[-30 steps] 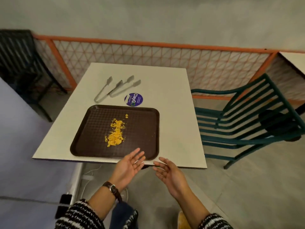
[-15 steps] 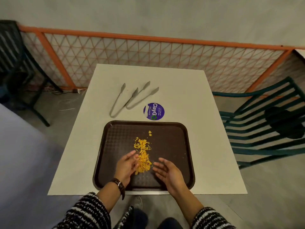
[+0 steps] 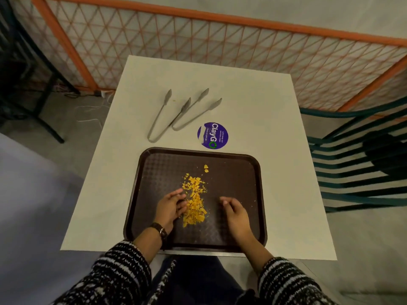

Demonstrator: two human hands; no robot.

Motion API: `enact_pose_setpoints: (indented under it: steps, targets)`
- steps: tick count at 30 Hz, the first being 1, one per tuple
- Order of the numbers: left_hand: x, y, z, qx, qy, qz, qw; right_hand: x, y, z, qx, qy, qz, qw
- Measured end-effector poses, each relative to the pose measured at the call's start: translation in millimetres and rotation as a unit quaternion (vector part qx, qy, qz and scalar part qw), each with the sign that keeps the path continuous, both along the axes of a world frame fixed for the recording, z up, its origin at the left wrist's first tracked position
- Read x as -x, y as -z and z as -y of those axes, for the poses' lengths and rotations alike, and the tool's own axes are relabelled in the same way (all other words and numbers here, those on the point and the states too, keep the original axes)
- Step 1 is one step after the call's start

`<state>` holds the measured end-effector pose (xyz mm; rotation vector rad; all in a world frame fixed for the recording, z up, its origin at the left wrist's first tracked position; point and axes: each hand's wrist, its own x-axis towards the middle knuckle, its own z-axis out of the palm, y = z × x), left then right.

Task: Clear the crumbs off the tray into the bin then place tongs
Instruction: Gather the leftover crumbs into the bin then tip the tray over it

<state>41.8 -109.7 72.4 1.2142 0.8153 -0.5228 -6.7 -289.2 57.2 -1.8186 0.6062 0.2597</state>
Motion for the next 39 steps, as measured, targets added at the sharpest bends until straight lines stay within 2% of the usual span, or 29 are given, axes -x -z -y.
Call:
enact_pose_setpoints:
  steps: [2,5,13,22,35,37,39]
  targets:
    - [-3,1,-5,-0.016,0.002,-0.004,1.0,-21,6,7,0.066,-0.08,0.053,0.993]
    - [-7,5,-14,-0.028,-0.007,-0.008,1.0,-60,18,14,0.117,-0.183,0.115,0.969]
    - [-13,21,-36,-0.011,-0.025,0.013,1.0,-139,50,10,0.184,-0.434,0.197,0.86]
    - [-4,39,-56,0.013,-0.037,0.008,0.999,-140,71,-11,0.148,-0.443,0.198,0.862]
    - [6,36,-64,0.022,-0.012,0.018,1.0,-65,64,-32,0.07,-0.543,0.202,0.812]
    - [8,34,-62,0.023,-0.008,0.017,1.0,-55,61,-33,0.054,-0.531,0.191,0.824]
    - [9,33,-59,0.023,-0.001,0.02,1.0,-50,59,-31,0.05,-0.483,0.192,0.853]
